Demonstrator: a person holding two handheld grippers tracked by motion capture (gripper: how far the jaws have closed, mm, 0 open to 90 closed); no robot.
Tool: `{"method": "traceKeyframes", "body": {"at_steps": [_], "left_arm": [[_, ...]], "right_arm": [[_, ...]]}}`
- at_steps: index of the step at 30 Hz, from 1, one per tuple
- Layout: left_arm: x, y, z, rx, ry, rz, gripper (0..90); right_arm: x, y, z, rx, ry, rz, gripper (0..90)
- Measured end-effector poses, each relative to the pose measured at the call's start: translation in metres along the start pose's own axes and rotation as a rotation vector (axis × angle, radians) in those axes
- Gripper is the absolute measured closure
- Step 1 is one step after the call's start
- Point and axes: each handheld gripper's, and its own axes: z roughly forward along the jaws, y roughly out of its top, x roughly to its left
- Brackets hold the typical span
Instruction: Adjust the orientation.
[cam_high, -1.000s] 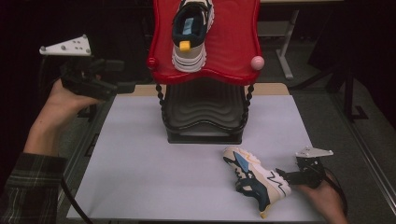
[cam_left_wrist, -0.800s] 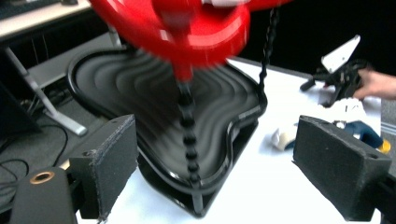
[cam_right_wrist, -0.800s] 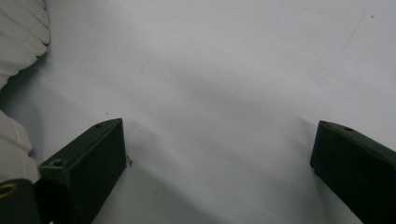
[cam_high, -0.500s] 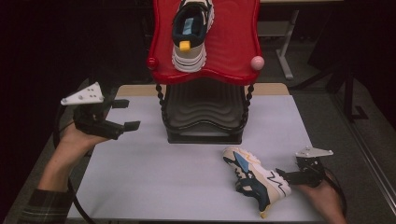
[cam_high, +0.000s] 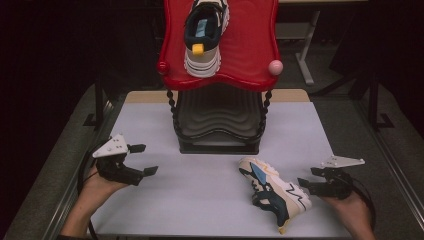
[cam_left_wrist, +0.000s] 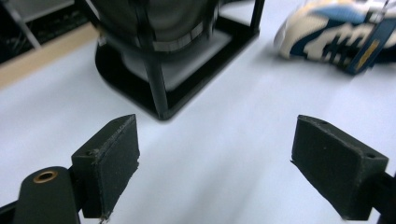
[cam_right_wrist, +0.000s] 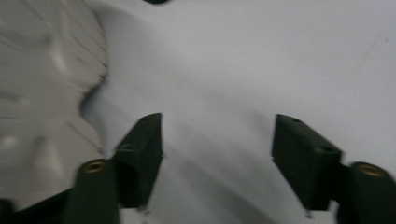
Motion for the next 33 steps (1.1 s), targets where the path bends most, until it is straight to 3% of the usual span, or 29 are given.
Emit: {"method": "traceKeyframes", "body": {"at_steps": [3, 7, 10, 15, 17, 29, 33], "left_arm": [[-0.004, -0.019, 0.011, 0.056, 0.028, 0.007, 14.4], [-0.007, -0.044, 0.024, 0.105, 0.022, -0.018, 14.4], [-0.008, -0.055, 0.030, 0.124, 0.022, -0.033, 14.3], [-0.006, -0.070, 0.040, 0.180, 0.045, -0.033, 14.3], [-0.006, -0.075, 0.043, 0.176, 0.062, -0.031, 13.8], [-0.003, -0.082, 0.049, 0.170, 0.063, -0.044, 12.9], [-0.003, -0.082, 0.049, 0.172, 0.061, -0.045, 12.9]], "right_arm": [[0.003, 0.005, -0.009, -0.020, 0.056, -0.005, 57.8], [0.010, 0.013, -0.019, -0.038, 0.138, -0.008, 80.5], [0.014, 0.018, -0.026, -0.057, 0.184, -0.016, 89.4], [0.021, 0.024, -0.038, -0.102, 0.253, -0.029, 89.7], [0.025, 0.026, -0.042, -0.110, 0.278, -0.034, 89.7], [0.047, 0.020, -0.053, -0.115, 0.341, -0.073, 89.7], [0.050, 0.018, -0.048, -0.087, 0.323, -0.086, 89.8]]}}
